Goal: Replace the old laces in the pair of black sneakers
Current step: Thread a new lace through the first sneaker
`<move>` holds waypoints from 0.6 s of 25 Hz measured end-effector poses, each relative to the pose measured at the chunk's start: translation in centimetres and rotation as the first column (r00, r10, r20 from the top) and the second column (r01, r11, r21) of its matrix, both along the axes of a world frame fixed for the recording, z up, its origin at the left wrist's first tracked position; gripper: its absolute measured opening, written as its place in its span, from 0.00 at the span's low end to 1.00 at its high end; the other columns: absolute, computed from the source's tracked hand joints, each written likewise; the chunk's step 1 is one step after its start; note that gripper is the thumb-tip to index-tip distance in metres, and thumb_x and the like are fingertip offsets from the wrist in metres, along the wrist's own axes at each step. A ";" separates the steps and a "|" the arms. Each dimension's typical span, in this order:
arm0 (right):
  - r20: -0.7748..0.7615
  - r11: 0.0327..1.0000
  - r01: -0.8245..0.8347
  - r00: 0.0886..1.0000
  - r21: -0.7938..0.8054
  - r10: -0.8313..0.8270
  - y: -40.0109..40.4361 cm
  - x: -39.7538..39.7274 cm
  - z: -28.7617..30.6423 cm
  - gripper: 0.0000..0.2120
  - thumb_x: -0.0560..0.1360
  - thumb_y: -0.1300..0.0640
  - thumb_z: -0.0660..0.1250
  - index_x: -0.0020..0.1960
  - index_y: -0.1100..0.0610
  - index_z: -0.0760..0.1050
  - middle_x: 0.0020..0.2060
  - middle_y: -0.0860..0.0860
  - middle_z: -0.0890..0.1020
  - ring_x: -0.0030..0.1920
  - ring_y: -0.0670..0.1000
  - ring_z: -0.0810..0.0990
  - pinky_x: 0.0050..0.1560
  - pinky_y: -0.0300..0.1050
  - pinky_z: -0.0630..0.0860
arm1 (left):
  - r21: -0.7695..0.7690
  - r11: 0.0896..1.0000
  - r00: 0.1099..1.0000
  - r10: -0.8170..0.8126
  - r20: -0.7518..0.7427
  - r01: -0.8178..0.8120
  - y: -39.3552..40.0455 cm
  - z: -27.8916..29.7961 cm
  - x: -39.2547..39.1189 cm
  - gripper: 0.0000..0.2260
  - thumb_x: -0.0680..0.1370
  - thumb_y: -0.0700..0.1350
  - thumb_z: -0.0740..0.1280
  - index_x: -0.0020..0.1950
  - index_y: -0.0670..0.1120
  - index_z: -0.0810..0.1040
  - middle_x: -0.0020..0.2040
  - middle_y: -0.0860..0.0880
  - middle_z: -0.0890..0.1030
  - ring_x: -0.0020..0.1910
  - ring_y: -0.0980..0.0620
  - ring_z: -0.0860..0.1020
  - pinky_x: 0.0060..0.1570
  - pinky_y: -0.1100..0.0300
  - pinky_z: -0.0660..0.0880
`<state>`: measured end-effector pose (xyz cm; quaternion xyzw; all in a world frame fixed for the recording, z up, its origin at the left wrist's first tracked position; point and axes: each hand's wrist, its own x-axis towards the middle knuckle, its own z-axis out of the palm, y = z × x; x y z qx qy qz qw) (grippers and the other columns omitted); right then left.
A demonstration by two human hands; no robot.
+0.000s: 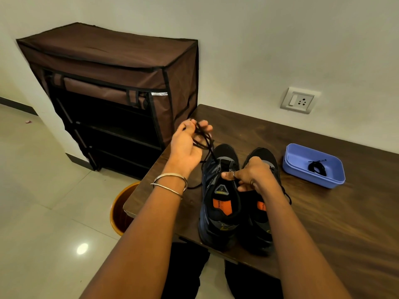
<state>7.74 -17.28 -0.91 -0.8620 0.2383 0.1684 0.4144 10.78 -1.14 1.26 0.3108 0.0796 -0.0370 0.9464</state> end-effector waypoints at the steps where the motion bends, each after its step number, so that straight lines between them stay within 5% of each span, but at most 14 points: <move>1: -0.005 1.000 0.001 1.000 -0.004 -0.001 0.0 0.0 0.0 0.25 0.62 0.50 0.83 0.46 0.62 0.74 0.44 0.57 0.82 0.26 0.51 0.78 0.28 0.42 0.79 | -0.143 0.989 0.999 0.045 0.031 -0.040 0.3 0.4 0.0 0.11 0.84 0.42 0.55 0.42 0.46 0.70 0.33 0.48 0.78 0.29 0.52 0.76 0.41 0.53 0.76; 3: -0.002 1.000 0.007 1.000 0.000 -0.007 0.0 0.0 -0.1 0.26 0.61 0.49 0.83 0.47 0.63 0.74 0.45 0.58 0.81 0.26 0.52 0.79 0.27 0.41 0.78 | -0.104 0.992 0.995 0.084 0.056 -0.078 1.1 0.7 -0.1 0.11 0.83 0.45 0.57 0.41 0.47 0.70 0.32 0.49 0.73 0.22 0.55 0.67 0.27 0.61 0.70; 4: 0.001 1.000 0.009 1.000 0.002 -0.009 -0.1 0.0 -0.1 0.27 0.61 0.49 0.83 0.47 0.63 0.75 0.44 0.58 0.82 0.25 0.52 0.78 0.27 0.41 0.78 | 0.118 0.989 0.995 0.079 0.058 -0.086 1.5 0.4 -0.1 0.11 0.82 0.49 0.60 0.41 0.47 0.70 0.32 0.49 0.73 0.22 0.56 0.65 0.22 0.63 0.64; 5: 0.005 1.000 0.010 1.000 0.003 -0.010 -0.1 -0.1 -0.1 0.27 0.61 0.49 0.83 0.48 0.64 0.75 0.44 0.58 0.82 0.25 0.52 0.78 0.27 0.41 0.77 | 0.446 0.892 0.997 0.054 0.061 -0.076 1.7 0.0 -0.2 0.12 0.79 0.52 0.64 0.40 0.48 0.70 0.32 0.49 0.73 0.22 0.56 0.65 0.21 0.64 0.62; 7: 0.010 1.000 0.013 1.000 0.020 -0.013 -0.1 -0.1 0.0 0.25 0.62 0.50 0.83 0.47 0.64 0.75 0.44 0.58 0.81 0.26 0.52 0.79 0.27 0.40 0.77 | 0.947 0.322 1.000 -0.005 0.017 -0.015 1.9 -1.3 -0.1 0.16 0.72 0.57 0.73 0.44 0.47 0.71 0.38 0.50 0.76 0.32 0.53 0.74 0.30 0.61 0.71; 8: 0.016 0.999 0.017 1.000 0.032 -0.018 -0.1 -0.1 0.0 0.25 0.62 0.50 0.83 0.46 0.63 0.74 0.44 0.58 0.81 0.28 0.52 0.79 0.27 0.41 0.77 | 0.998 0.030 0.997 -0.057 -0.056 0.058 1.8 -2.0 -0.1 0.20 0.69 0.56 0.75 0.49 0.46 0.71 0.44 0.49 0.76 0.40 0.51 0.77 0.39 0.58 0.75; 10: 0.021 0.999 0.030 0.999 0.036 -0.031 0.0 -0.1 0.0 0.25 0.63 0.51 0.83 0.45 0.62 0.72 0.46 0.58 0.80 0.30 0.53 0.79 0.26 0.41 0.76 | 0.949 -0.233 0.955 -0.155 -0.253 0.214 1.2 -2.8 -0.4 0.25 0.67 0.54 0.78 0.55 0.45 0.71 0.51 0.48 0.75 0.51 0.47 0.76 0.52 0.52 0.76; 12: 0.007 0.999 0.035 0.999 0.030 -0.036 0.0 0.0 -0.1 0.25 0.64 0.51 0.83 0.48 0.63 0.73 0.47 0.59 0.80 0.29 0.53 0.79 0.26 0.41 0.76 | 0.925 -0.281 0.942 -0.142 -0.304 0.256 0.9 -3.5 -0.2 0.21 0.68 0.51 0.78 0.51 0.46 0.72 0.52 0.48 0.76 0.51 0.46 0.77 0.51 0.52 0.76; 15: 0.005 0.999 0.034 0.999 0.022 -0.035 -0.1 0.0 -0.1 0.23 0.65 0.52 0.82 0.48 0.64 0.74 0.47 0.60 0.81 0.31 0.54 0.79 0.25 0.40 0.76 | 0.962 -0.163 0.976 0.037 -0.215 0.218 0.5 -3.9 0.1 0.13 0.71 0.47 0.74 0.51 0.46 0.77 0.52 0.45 0.79 0.51 0.45 0.79 0.48 0.53 0.77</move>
